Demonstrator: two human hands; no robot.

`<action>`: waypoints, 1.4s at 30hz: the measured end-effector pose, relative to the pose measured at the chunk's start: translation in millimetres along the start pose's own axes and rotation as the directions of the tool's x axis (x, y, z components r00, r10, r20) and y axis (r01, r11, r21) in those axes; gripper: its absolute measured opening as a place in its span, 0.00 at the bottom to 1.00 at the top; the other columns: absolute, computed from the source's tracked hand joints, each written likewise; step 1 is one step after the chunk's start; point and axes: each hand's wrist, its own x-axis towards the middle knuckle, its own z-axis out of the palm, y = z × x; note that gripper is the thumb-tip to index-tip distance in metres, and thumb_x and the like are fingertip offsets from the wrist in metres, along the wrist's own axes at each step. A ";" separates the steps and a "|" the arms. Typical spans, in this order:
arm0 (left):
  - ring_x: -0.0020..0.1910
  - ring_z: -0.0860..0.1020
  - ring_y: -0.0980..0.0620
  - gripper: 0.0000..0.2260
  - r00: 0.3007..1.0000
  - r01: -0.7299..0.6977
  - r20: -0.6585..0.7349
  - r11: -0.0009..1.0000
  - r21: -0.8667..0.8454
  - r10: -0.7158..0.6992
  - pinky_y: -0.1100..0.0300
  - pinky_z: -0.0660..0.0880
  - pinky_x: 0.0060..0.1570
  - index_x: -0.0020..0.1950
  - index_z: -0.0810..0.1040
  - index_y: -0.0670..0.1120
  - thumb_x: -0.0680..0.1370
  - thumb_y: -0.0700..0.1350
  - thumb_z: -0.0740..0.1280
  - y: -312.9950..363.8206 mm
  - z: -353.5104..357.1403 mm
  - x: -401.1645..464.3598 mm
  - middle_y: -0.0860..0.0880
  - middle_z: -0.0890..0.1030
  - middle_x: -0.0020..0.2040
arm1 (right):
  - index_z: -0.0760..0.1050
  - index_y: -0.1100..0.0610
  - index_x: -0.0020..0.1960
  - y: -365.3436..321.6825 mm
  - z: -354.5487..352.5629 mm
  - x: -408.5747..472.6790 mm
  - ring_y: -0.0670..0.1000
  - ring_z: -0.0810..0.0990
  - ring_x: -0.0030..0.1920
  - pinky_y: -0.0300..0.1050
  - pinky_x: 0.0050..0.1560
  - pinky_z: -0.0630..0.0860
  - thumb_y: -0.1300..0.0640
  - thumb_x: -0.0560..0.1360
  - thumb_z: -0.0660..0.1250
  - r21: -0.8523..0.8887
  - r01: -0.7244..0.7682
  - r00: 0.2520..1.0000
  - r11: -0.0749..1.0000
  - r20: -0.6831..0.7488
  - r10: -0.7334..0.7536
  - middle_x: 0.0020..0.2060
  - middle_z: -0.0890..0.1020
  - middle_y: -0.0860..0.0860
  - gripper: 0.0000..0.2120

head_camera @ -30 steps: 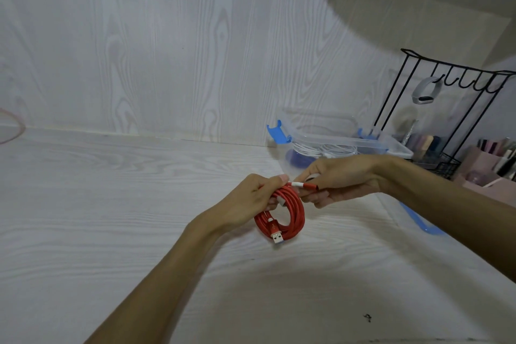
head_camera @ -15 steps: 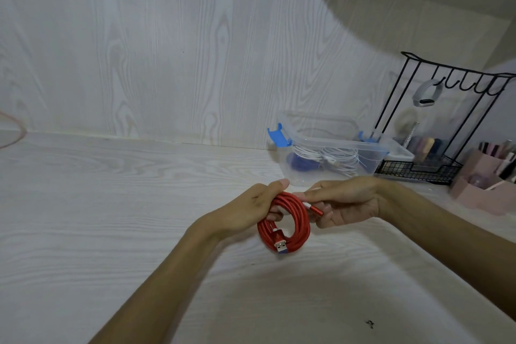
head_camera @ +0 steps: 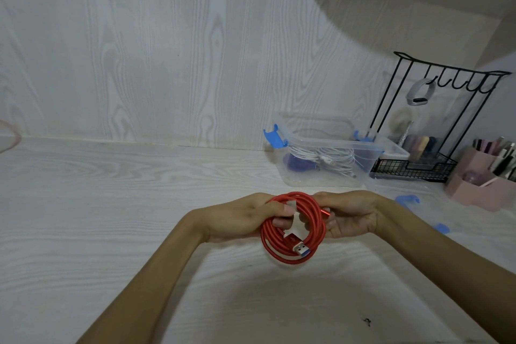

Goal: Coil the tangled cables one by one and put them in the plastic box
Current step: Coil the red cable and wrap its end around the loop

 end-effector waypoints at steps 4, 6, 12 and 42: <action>0.30 0.64 0.61 0.21 1.000 -0.025 0.011 0.999 -0.033 0.026 0.73 0.67 0.36 0.32 0.76 0.58 0.82 0.53 0.54 1.5 3.2 0.1 0.56 0.64 0.32 | 0.74 0.60 0.35 1.3 0.1 0.5 0.43 0.65 0.29 0.38 0.40 0.62 0.55 0.54 0.84 -0.026 -0.007 1.000 1.000 -0.027 0.006 0.28 0.67 0.50 0.21; 0.30 0.64 0.61 0.21 1.000 -0.017 -0.005 0.999 -0.051 0.017 0.72 0.67 0.36 0.32 0.77 0.59 0.82 0.54 0.54 1.0 4.2 1.7 0.56 0.64 0.32 | 0.70 0.59 0.38 -2.8 -2.7 -1.1 0.42 0.66 0.25 0.39 0.40 0.61 0.54 0.69 0.73 -0.062 -0.020 1.000 0.998 -0.008 0.020 0.24 0.68 0.48 0.13; 0.29 0.63 0.58 0.18 0.993 0.091 -0.071 0.996 -0.002 -0.091 0.68 0.65 0.37 0.41 0.70 0.46 0.75 0.61 0.62 -12.2 2.4 12.3 0.57 0.67 0.29 | 0.80 0.57 0.51 -50.1 3.4 -20.6 0.42 0.81 0.38 0.31 0.38 0.76 0.55 0.78 0.63 -0.648 -0.183 0.983 0.739 -0.133 0.127 0.40 0.83 0.48 0.09; 0.27 0.69 0.60 0.14 0.972 0.004 -0.203 0.870 -0.493 -0.119 0.66 0.73 0.35 0.33 0.72 0.51 0.78 0.52 0.62 -27.7 -2.0 23.5 0.56 0.70 0.28 | 0.77 0.41 0.56 40.2 56.0 -16.5 0.35 0.81 0.47 0.24 0.47 0.72 0.44 0.69 0.67 -0.857 0.394 0.335 0.332 -0.203 -0.920 0.42 0.85 0.41 0.15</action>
